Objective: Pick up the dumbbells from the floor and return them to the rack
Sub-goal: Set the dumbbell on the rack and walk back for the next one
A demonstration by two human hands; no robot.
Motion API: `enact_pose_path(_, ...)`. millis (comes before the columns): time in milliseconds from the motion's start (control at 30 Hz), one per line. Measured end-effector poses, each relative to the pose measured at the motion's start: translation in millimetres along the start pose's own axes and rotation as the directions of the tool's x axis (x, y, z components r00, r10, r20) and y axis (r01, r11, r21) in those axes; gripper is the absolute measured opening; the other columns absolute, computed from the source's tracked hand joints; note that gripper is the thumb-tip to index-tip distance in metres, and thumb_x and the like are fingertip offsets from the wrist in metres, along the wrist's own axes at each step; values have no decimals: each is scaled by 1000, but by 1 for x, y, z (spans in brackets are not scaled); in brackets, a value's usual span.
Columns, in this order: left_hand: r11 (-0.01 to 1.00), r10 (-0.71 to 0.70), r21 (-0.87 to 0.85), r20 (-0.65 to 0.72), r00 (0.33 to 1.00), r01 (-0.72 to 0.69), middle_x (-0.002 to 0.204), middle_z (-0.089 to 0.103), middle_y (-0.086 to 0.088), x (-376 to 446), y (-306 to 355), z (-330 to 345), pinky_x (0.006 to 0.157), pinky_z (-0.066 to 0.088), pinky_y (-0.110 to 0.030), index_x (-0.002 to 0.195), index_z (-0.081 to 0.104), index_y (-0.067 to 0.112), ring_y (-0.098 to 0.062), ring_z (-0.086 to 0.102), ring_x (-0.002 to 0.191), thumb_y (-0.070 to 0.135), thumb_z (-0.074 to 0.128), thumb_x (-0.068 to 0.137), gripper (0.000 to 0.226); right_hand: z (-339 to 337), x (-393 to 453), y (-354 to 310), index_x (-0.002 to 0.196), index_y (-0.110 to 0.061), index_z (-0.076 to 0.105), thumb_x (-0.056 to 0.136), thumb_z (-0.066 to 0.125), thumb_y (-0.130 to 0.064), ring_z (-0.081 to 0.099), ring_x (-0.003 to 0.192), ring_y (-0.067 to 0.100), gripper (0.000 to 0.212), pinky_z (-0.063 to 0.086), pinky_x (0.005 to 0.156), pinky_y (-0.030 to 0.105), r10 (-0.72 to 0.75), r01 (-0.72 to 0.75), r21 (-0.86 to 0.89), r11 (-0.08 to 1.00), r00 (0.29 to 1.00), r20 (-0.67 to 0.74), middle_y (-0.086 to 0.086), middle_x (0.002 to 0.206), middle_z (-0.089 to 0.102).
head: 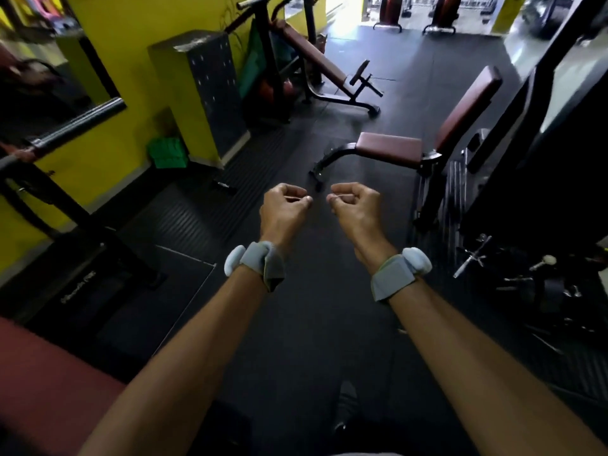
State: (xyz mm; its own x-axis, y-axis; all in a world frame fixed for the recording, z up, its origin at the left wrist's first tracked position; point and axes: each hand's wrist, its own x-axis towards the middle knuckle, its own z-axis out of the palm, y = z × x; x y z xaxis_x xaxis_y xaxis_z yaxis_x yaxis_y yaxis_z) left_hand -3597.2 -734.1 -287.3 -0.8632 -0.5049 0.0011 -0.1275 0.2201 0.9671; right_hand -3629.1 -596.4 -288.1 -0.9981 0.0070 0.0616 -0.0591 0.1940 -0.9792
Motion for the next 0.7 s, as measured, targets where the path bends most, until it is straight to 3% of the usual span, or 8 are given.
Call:
enact_pose_path(167,998,-43,-45,-115,992,38,82,75,4,83,4,24,73,63,-40,86,71,24,-15,72,79,26,74,81,6,37,99,-1,97,-28,77,81,77,-28,72,79,8,17,60,74,33,-41,56,-111,992,991,130,-8,82,76)
enact_pose_path(300,996,-70,-71,-186,980,58,81,74,2,153,1,26,71,63,-41,85,70,24,-16,72,79,21,74,83,5,83,174,-2,87,-43,73,73,73,-39,74,80,9,15,62,79,43,-54,80,-110,991,974,218,-13,80,76)
enact_pose_path(400,991,-124,-71,-235,964,111,84,73,3,215,-9,22,70,63,-41,88,70,24,-15,71,81,22,74,85,6,124,228,3,93,-38,74,73,73,-41,74,79,11,20,62,80,45,-41,75,-110,991,957,287,-11,82,76)
enact_pose_path(700,983,-172,-104,-245,954,151,86,72,7,436,-33,8,79,62,-44,86,69,26,-14,70,84,26,74,83,6,244,397,-3,99,-24,77,80,76,-25,70,68,10,19,58,66,33,-29,62,-117,991,964,265,-3,81,77)
